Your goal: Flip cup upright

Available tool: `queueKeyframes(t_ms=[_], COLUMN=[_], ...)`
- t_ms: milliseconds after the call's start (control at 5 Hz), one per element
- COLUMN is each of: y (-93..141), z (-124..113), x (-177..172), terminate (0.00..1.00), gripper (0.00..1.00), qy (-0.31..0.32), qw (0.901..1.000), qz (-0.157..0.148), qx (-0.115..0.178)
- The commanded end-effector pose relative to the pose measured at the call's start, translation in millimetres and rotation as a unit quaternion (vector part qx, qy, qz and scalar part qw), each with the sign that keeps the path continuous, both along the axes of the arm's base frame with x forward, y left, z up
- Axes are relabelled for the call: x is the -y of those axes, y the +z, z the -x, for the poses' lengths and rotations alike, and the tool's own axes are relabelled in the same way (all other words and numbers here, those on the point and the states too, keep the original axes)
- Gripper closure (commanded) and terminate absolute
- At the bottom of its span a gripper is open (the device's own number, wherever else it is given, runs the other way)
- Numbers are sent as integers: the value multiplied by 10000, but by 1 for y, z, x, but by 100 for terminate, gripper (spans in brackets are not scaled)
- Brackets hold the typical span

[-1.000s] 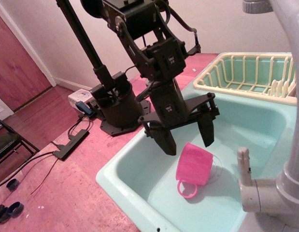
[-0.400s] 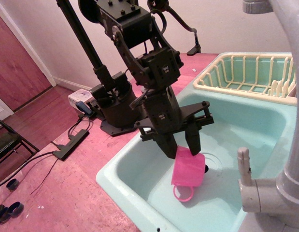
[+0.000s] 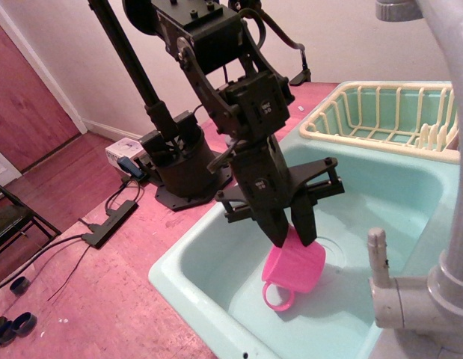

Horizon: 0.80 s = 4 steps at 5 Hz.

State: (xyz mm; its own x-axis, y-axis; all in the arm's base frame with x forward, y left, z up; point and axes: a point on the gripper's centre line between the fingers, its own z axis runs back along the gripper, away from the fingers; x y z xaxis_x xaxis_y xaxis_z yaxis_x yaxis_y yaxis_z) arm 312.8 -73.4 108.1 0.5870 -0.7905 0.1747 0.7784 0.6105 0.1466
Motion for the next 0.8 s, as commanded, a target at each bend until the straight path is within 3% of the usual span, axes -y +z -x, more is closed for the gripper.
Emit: queueKeyframes(t_ms=[0, 200, 400, 600], y=[9, 2, 0, 5], z=[-7, -13, -17, -16], x=[13, 11, 10, 8], terminate=[0, 0, 0, 0], gripper=[100, 100, 100, 0], qy=[70, 474, 681, 927], qw=[9994, 9863, 9797, 9793], qz=[-64, 71, 162, 210], qx=[-335, -1577, -1878, -1789])
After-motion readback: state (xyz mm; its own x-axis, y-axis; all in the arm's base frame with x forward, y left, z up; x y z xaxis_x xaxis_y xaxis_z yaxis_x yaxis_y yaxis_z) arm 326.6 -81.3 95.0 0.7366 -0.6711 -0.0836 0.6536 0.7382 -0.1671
